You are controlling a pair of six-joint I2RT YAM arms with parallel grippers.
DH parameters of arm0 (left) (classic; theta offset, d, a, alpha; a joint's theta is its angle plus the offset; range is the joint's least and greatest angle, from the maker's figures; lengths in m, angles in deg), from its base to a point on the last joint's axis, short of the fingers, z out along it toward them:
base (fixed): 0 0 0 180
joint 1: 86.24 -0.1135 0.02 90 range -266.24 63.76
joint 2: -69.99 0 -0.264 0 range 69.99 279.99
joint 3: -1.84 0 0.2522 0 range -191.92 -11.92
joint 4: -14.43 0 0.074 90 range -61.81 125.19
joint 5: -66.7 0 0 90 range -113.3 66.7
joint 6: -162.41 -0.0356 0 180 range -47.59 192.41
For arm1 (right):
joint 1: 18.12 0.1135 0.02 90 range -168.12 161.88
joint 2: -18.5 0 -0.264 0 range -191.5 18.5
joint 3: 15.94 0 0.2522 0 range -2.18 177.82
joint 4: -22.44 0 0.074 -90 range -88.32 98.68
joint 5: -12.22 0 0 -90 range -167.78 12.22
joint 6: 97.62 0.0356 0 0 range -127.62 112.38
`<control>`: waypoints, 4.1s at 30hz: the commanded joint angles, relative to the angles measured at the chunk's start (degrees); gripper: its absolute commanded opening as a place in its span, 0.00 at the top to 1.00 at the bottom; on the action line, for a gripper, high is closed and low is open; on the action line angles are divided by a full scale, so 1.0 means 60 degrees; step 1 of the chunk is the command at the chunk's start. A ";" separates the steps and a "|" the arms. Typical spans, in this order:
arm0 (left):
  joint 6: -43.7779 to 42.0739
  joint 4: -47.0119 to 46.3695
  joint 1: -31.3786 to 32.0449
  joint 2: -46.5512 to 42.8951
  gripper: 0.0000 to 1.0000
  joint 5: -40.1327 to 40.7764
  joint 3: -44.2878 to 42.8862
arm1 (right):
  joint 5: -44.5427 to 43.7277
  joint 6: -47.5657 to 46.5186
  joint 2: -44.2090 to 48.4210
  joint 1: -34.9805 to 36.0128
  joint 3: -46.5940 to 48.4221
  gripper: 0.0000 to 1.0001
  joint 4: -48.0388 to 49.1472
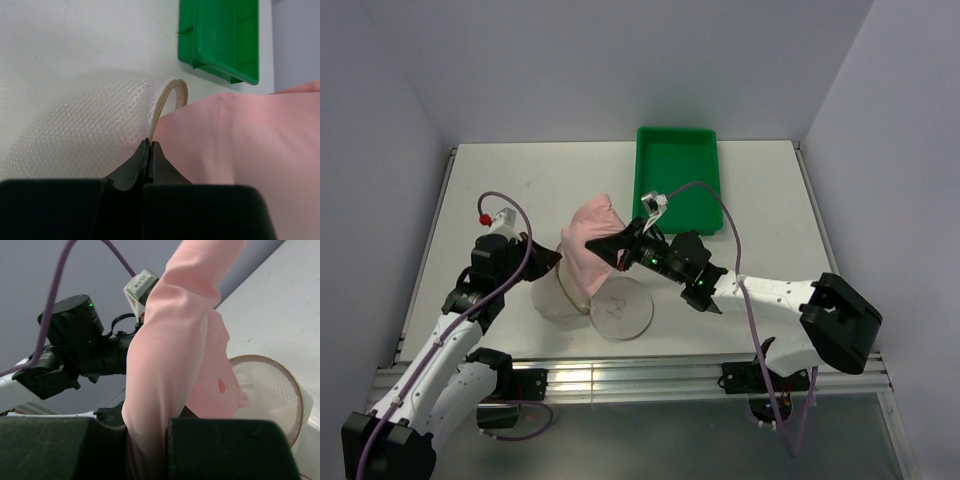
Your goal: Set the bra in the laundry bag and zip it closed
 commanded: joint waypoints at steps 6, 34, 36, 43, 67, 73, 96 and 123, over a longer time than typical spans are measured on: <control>0.0688 -0.1313 -0.0010 -0.0903 1.00 -0.0239 0.0499 | -0.1700 0.1008 -0.1299 0.0534 -0.0432 1.00 0.2704; 0.0997 -0.2001 -0.0010 -0.1445 1.00 -0.1599 0.0923 | -0.1571 0.0099 -0.4597 0.1649 0.2951 1.00 -0.2919; 0.1025 -0.1972 -0.0010 -0.1460 1.00 -0.1702 0.0967 | -0.1702 0.0333 -0.4641 0.1634 0.3170 1.00 -0.3430; 0.1494 -0.1167 -0.0010 -0.1957 1.00 -0.1118 0.1670 | -0.3753 0.1547 -0.4100 0.1561 0.3202 0.94 -0.4153; 0.1245 -0.1093 -0.0010 -0.1358 1.00 -0.0047 0.1436 | -0.3858 0.0378 -0.1302 0.1458 0.3128 0.00 -0.7565; 0.1128 -0.1167 -0.0010 -0.1328 1.00 -0.0135 0.1422 | -0.4134 0.0450 -0.0249 0.1444 0.2108 0.01 -0.8004; 0.1011 -0.1415 -0.0025 -0.1651 1.00 -0.0311 0.1509 | -0.5292 0.2678 0.0296 0.2981 -0.0301 0.54 -1.0905; 0.0864 -0.1210 -0.0025 -0.1783 1.00 -0.0252 0.1480 | -0.7532 0.2358 -0.0237 0.3641 0.0710 1.00 -1.2091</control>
